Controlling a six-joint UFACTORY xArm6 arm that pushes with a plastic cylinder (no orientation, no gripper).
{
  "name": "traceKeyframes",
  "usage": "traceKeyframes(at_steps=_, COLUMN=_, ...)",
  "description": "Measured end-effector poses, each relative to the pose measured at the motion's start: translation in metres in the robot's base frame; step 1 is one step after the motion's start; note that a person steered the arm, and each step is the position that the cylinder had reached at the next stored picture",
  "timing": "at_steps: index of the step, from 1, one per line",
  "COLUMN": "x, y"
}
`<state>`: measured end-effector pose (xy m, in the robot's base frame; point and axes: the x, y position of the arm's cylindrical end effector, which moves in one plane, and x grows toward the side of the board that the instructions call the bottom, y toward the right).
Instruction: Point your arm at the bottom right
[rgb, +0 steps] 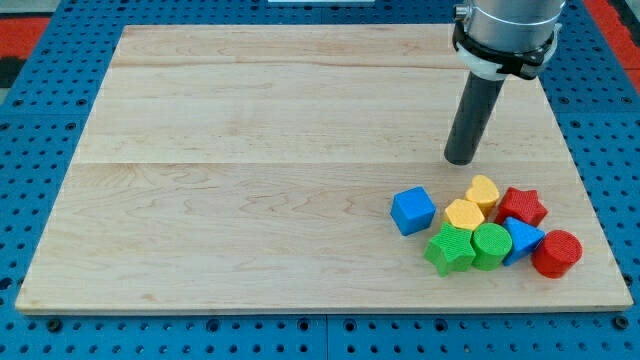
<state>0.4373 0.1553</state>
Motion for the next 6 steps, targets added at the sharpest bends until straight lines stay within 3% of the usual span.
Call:
traceKeyframes(at_steps=1, x=-0.006, y=0.0)
traceKeyframes(at_steps=2, x=-0.002, y=0.037)
traceKeyframes(at_steps=4, x=0.07, y=0.17)
traceKeyframes(at_steps=5, x=0.134, y=0.169)
traceKeyframes(at_steps=6, x=0.164, y=0.164)
